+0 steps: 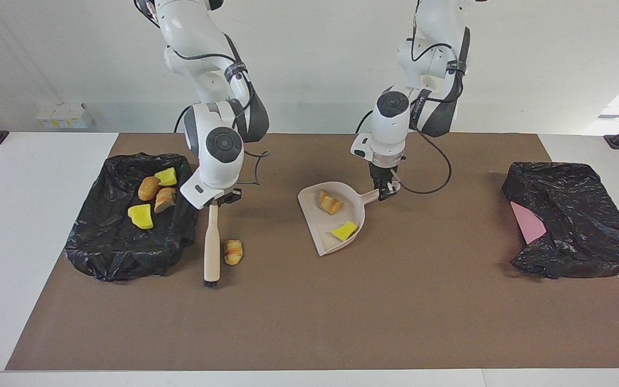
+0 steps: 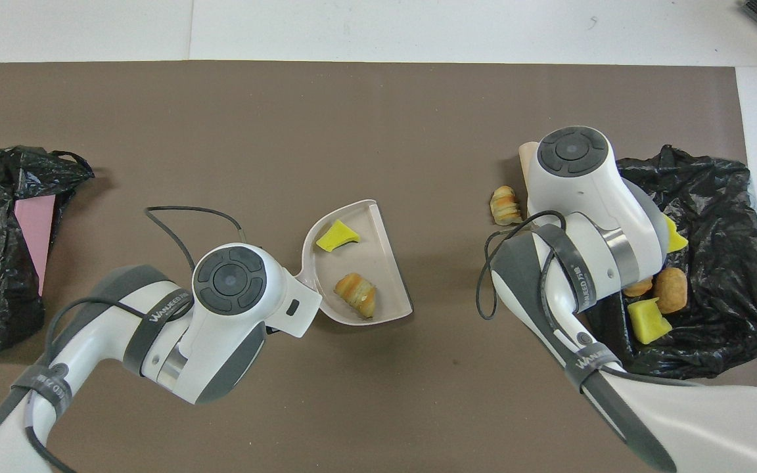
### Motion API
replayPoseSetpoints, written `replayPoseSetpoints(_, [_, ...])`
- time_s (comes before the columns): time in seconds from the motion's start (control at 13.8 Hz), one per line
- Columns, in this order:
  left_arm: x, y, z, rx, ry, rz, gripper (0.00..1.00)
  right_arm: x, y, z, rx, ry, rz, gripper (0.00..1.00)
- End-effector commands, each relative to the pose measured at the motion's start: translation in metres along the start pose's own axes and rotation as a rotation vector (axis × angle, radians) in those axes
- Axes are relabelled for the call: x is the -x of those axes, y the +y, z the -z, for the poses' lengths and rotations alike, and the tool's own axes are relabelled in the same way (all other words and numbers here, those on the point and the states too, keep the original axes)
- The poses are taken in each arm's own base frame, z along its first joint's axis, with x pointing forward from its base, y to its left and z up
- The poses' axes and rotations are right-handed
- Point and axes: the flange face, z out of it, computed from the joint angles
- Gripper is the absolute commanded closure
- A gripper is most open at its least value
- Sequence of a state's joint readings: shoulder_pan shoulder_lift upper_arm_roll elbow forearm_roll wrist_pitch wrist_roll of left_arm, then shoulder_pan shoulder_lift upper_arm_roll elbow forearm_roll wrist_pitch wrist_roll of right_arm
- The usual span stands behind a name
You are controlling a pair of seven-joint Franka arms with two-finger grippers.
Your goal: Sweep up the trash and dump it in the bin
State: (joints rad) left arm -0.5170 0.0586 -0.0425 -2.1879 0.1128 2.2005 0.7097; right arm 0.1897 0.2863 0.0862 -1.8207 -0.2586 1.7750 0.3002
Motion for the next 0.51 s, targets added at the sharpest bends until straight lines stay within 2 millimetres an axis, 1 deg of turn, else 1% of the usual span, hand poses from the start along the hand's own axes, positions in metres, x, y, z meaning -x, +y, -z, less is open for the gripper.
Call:
replayPoseSetpoints(0.0, [-0.001,0.018,0.005,0.003,-0.042,-0.009,1.00,0.009,-0.018,-0.005,-0.027,-0.017,0.042,1.00])
replayPoseSetpoints(0.07, [-0.001,0.020,0.005,0.005,-0.055,-0.015,1.00,0.014,-0.031,-0.004,-0.068,-0.031,0.046,1.00])
replayPoseSetpoints(0.22, [-0.004,0.026,0.008,-0.004,-0.081,-0.006,1.00,0.028,-0.073,0.005,-0.108,-0.034,0.097,1.00])
replayPoseSetpoints(0.36, [-0.006,0.029,0.010,-0.014,-0.080,-0.013,1.00,0.051,-0.118,0.018,-0.166,-0.032,0.136,1.00])
replayPoseSetpoints(0.43, [-0.006,0.029,0.009,-0.016,-0.076,-0.014,1.00,0.068,-0.145,0.025,-0.170,-0.019,0.183,1.00])
